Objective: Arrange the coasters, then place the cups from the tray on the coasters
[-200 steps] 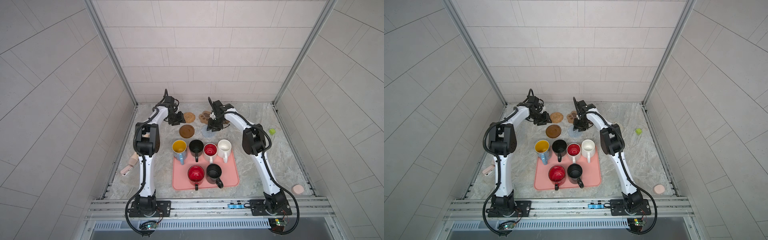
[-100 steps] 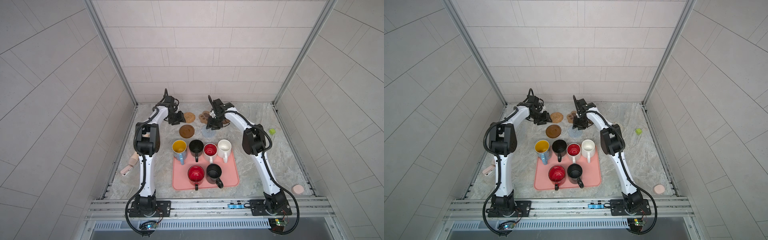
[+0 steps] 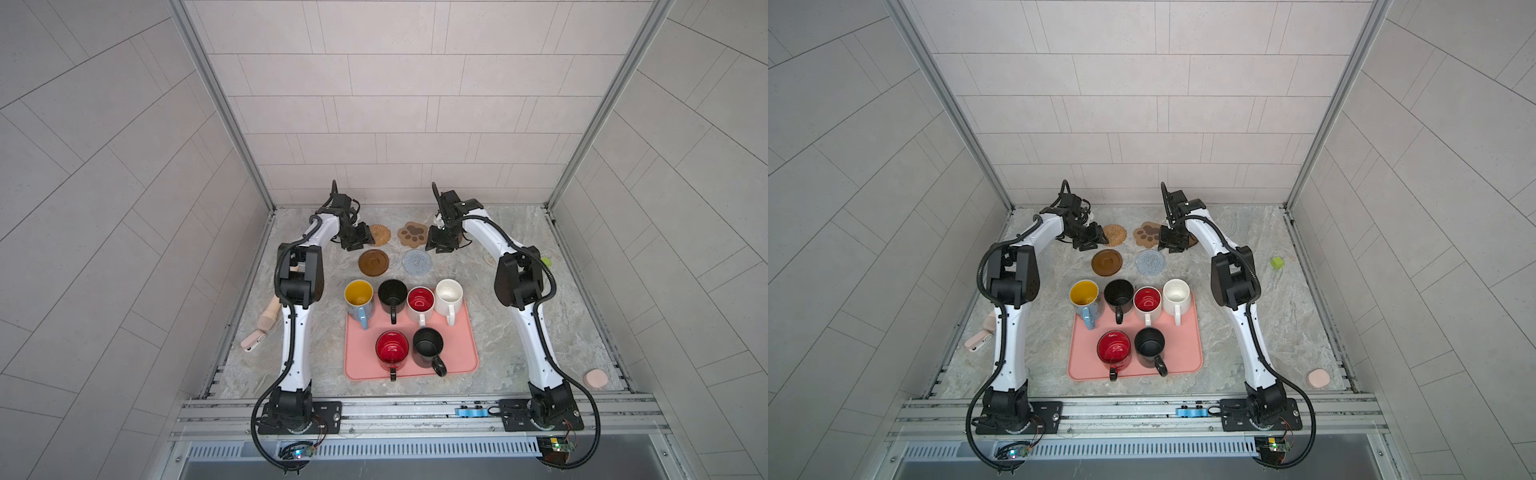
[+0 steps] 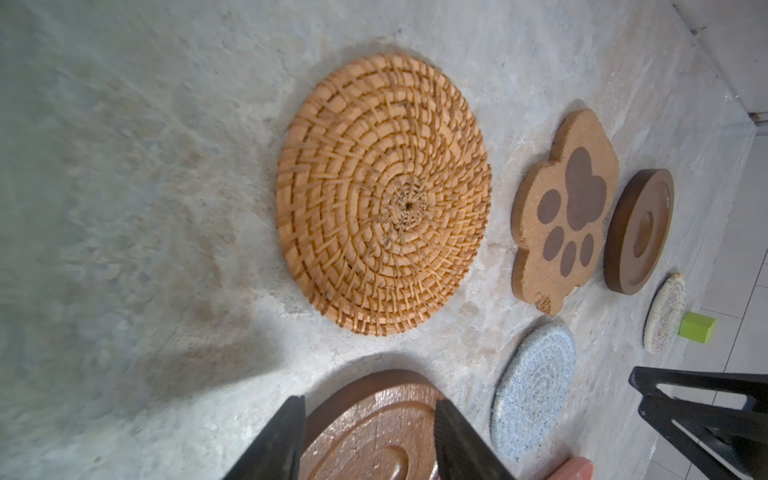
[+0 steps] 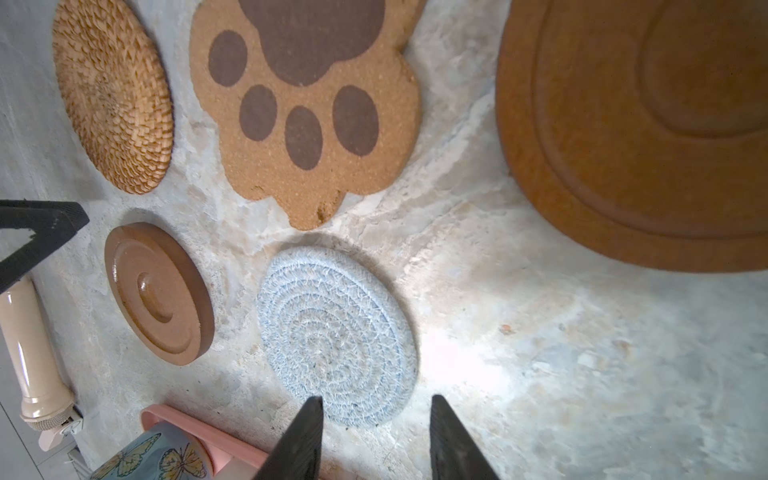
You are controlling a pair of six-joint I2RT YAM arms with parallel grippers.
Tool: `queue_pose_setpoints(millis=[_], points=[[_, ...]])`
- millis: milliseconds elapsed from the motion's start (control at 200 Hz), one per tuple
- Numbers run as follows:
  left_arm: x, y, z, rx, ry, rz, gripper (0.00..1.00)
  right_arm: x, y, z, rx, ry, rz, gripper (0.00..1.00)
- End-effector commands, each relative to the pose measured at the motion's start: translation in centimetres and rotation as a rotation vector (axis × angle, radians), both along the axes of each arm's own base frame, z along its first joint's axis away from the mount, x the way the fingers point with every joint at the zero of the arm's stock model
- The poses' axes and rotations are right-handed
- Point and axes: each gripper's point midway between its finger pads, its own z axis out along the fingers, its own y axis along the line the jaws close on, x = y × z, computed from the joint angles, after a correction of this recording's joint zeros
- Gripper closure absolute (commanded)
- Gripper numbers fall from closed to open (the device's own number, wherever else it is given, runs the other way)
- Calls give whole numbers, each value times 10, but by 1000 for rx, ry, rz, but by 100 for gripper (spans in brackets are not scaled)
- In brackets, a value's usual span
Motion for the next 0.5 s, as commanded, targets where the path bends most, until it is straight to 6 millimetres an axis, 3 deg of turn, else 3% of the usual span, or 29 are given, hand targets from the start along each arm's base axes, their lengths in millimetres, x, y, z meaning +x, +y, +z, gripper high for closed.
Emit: queue_pose_setpoints(millis=[0, 495], points=[[8, -9, 5, -34, -22, -4, 42, -4, -6, 23, -14, -26, -6, 55], [0, -14, -4, -53, 8, -20, 42, 4, -21, 28, -7, -34, -61, 55]])
